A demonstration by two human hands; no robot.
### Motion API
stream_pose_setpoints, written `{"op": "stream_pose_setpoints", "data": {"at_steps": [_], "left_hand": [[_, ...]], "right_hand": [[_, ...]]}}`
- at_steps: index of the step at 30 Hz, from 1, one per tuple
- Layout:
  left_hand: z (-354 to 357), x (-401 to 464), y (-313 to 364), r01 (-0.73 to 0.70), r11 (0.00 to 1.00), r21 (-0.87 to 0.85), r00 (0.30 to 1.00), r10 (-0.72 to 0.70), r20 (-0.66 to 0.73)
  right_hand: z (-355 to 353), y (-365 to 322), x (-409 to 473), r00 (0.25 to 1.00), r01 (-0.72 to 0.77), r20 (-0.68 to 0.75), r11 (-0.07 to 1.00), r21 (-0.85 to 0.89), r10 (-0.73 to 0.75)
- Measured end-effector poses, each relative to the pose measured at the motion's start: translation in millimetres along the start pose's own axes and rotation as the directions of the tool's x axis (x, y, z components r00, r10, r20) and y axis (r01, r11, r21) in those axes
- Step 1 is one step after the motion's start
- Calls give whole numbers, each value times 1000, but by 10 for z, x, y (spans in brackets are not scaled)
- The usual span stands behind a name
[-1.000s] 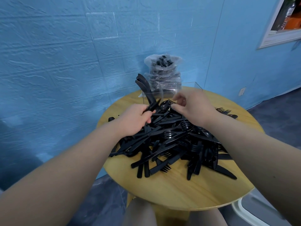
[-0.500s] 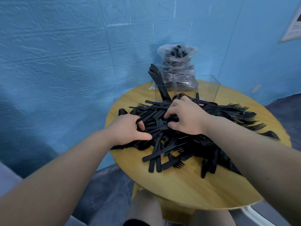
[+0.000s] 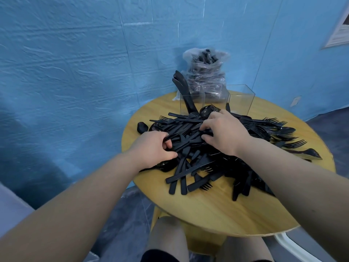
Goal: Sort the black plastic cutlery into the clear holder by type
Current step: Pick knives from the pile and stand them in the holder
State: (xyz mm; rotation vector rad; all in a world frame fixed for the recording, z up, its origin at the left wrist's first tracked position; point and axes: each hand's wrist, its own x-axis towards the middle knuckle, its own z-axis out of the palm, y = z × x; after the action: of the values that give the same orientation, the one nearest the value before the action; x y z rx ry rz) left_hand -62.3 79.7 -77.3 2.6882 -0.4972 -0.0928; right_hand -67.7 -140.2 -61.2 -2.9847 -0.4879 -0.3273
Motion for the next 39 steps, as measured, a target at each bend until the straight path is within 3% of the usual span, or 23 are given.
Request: {"op": "stream_pose_setpoints", "data": {"at_steps": [7, 14, 19, 25, 29, 32, 35, 39], "left_hand": [[30, 34, -11, 9, 1000, -14, 998, -10, -61], [-36, 79, 25, 12, 991, 132, 989, 8, -149], [-233, 84, -14, 28, 992, 125, 991, -10, -137], [-479, 75, -84, 79, 995, 57, 976, -65, -208], [-552, 103, -21, 73, 994, -81, 974, -89, -210], [-538, 143, 104, 42, 981, -189, 980, -77, -184], [-509, 169, 268, 5, 962, -273, 984, -54, -172], [-462, 190, 474, -27, 933, -359, 990, -26, -140]], "right_hand": [[-32, 165, -16, 991, -115, -70, 993, -8, 114], [-21, 278, -45, 970, -200, -137, 979, 27, 202], [2, 324, -71, 953, -249, -172, 968, 31, 250], [24, 335, -85, 943, -293, -159, 956, 24, 292], [-49, 247, -67, 930, -258, -209, 942, 216, 303], [-210, 143, -26, 903, -256, -162, 800, 542, 399], [-331, 88, 16, 877, -257, -41, 540, 801, 479], [-390, 56, 15, 885, -254, 125, 240, 937, 448]]}}
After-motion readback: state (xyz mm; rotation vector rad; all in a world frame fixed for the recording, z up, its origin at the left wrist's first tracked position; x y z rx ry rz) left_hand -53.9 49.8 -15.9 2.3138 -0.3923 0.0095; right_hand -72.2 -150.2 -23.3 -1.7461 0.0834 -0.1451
